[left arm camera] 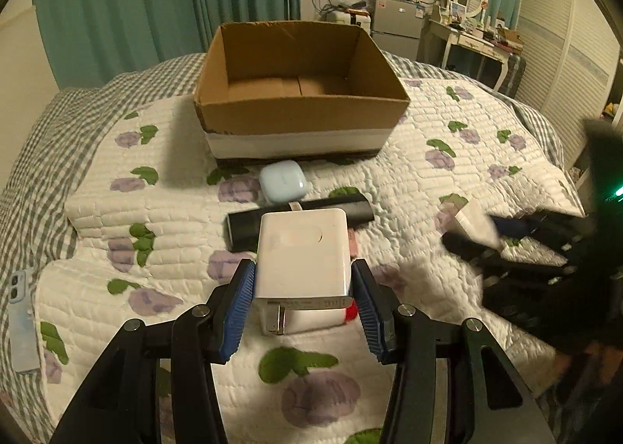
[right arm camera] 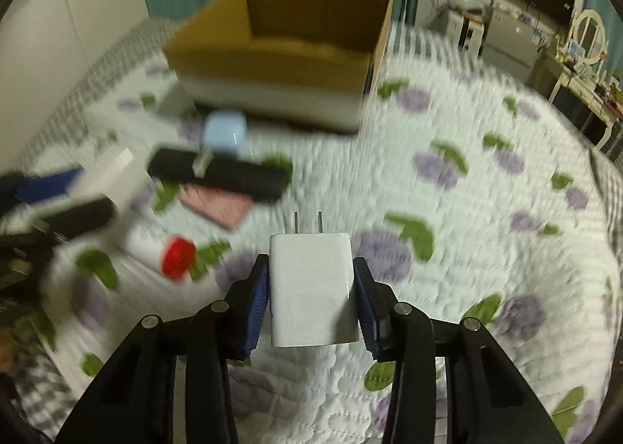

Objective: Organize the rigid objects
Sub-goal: 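Lower both white chargers into the cardboard box and open both grippers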

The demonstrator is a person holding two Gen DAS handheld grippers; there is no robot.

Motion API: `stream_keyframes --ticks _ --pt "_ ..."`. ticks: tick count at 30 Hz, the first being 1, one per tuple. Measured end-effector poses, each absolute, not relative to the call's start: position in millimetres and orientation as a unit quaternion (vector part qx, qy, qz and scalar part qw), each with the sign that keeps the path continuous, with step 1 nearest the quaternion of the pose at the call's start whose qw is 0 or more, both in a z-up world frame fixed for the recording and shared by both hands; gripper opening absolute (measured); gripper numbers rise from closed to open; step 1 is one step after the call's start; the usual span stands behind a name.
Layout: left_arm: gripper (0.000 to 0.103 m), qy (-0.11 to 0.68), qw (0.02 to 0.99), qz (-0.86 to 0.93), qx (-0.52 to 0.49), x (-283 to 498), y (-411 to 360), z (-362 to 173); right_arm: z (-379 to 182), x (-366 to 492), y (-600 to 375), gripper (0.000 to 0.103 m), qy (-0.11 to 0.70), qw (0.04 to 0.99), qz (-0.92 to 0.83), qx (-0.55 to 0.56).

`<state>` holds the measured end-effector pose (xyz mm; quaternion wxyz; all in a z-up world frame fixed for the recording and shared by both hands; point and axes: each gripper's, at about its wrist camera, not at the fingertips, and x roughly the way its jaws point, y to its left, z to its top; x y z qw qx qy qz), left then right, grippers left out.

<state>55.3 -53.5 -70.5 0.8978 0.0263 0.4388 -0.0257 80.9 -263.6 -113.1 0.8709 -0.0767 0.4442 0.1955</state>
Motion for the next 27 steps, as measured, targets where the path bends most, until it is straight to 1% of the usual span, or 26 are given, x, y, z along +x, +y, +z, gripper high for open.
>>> stream_keyframes --ticks 3,7,11,15,20,23,27 --pt "0.051 0.431 0.902 -0.024 0.027 63.2 -51.4 -62.4 -84.1 88.1 -260.4 0.041 0.413 0.886 0.197 -0.081" --pt "0.051 0.408 0.912 -0.031 0.022 83.1 -48.3 -39.2 -41.4 111.8 -245.5 0.041 0.371 0.900 0.205 -0.098" --pt "0.051 0.385 0.922 -0.036 0.022 118.4 -44.2 -12.6 -9.9 137.2 -232.3 0.041 0.334 0.912 0.211 -0.108" --pt "0.051 0.360 0.932 -0.038 0.031 155.6 -41.8 7.5 14.1 172.6 -221.6 0.041 0.304 0.923 0.215 -0.096" --pt "0.051 0.348 0.936 -0.026 0.041 202.2 -38.3 11.6 17.6 212.6 -212.1 0.041 0.291 0.929 0.213 -0.086" --pt "0.051 0.349 0.935 -0.016 0.052 223.3 -37.6 0.4 6.4 235.3 -208.1 0.041 0.293 0.929 0.209 -0.081" --pt "0.051 0.369 0.928 -0.008 0.045 247.2 -32.8 -23.4 -20.0 259.4 -210.4 0.041 0.315 0.924 0.207 -0.071"
